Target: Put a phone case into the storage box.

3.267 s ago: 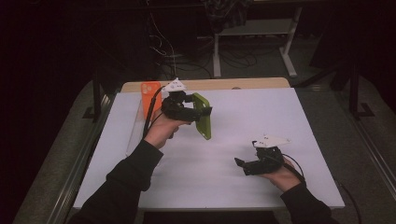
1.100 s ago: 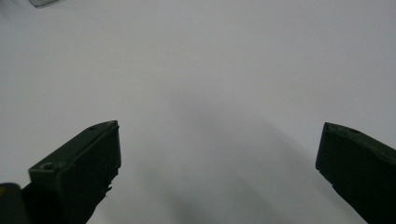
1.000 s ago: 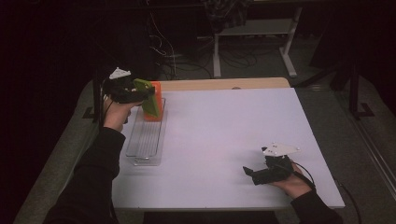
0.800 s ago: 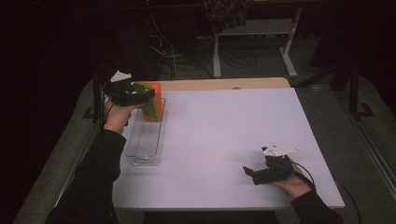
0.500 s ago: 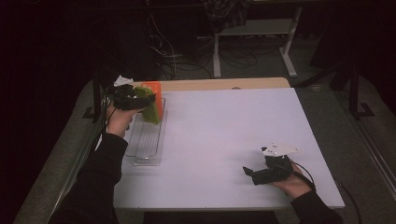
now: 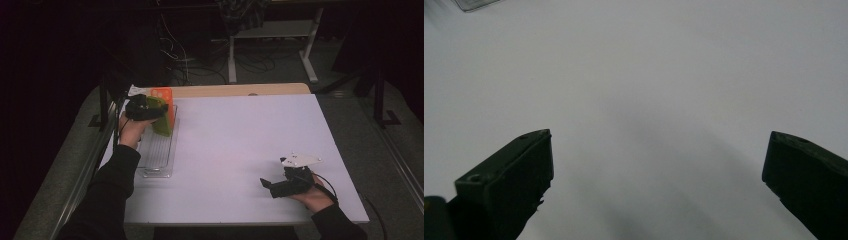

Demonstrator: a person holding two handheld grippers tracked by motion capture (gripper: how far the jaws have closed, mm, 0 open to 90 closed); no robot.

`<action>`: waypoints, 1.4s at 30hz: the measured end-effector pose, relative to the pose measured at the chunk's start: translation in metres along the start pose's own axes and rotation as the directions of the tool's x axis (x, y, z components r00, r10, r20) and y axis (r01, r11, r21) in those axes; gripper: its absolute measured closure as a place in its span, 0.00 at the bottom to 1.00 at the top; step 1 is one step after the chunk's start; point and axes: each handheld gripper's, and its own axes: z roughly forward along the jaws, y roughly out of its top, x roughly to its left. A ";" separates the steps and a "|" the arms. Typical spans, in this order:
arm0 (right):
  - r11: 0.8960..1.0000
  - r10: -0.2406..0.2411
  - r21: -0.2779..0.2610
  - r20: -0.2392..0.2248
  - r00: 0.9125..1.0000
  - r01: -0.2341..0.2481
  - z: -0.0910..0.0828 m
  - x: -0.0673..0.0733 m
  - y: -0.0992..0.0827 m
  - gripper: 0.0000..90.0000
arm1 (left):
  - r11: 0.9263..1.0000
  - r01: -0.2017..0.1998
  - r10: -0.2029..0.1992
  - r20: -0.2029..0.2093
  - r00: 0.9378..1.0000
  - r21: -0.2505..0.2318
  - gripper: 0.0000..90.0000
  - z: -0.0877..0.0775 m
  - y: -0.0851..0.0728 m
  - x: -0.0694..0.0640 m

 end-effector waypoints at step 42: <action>1.000 -0.006 -0.013 0.006 1.000 0.006 -0.002 0.000 0.001 0.00 | 0.998 -0.017 0.011 0.124 0.992 0.053 0.00 -0.006 0.009 -0.004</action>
